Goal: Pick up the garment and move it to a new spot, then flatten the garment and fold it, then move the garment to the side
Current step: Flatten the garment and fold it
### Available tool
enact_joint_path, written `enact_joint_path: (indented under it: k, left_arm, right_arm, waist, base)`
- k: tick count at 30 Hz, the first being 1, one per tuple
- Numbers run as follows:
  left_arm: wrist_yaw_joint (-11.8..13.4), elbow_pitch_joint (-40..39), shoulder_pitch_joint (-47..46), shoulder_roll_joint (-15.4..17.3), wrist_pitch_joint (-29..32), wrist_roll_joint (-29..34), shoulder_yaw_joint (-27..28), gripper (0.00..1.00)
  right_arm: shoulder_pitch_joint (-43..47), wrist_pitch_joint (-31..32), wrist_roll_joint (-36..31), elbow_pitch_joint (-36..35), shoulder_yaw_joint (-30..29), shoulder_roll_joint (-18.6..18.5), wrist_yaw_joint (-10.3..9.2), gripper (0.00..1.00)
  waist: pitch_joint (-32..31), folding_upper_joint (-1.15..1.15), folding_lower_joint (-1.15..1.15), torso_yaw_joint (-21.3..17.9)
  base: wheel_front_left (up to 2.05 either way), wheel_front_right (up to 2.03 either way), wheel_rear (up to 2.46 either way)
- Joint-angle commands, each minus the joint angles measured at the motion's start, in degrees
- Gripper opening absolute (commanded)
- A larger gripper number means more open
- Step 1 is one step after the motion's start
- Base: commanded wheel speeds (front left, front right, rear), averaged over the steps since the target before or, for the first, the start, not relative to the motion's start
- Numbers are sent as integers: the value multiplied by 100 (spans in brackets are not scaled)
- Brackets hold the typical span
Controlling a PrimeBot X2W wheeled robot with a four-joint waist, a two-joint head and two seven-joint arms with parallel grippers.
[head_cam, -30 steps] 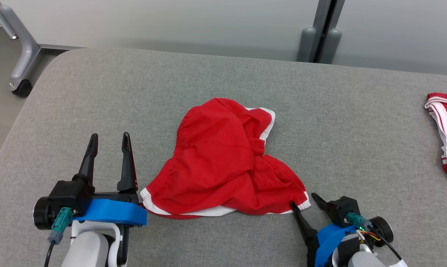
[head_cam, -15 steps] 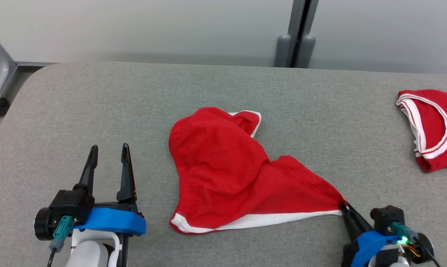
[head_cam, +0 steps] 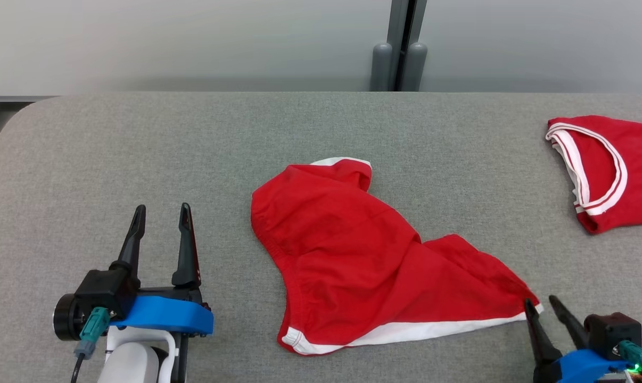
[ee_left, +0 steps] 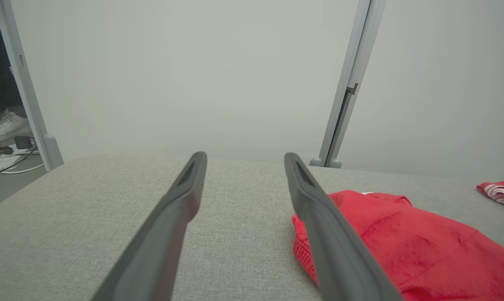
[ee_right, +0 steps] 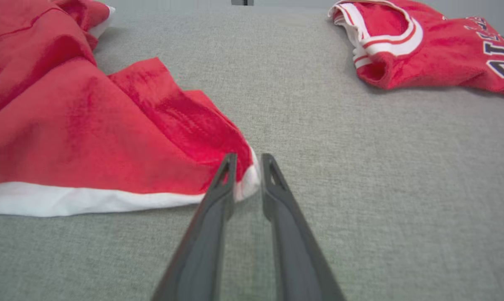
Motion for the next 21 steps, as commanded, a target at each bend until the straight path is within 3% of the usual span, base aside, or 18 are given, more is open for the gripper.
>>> enact_joint_path:
  k: [1,8,21]
  left_arm:
    - [-39,18,-96,-22,-27,50,53,100]
    - [-85,2,-81,-47,-27,106,93,100]
    - [-103,-69,228,-33,-26,240,150,100]
  right_arm:
    - [-3,49,-56,-231,9,8,1,100]
    - [-369,79,-90,-845,113,-37,1,100]
    - [-587,-644,-93,-1183,220,220,1,100]
  waist:
    - [9,0,0,8]
    - [-13,0,0,75]
    - [-218,0,0,2]
  base:
    - [0,0,0]
    - [0,0,0]
    - [0,0,0]
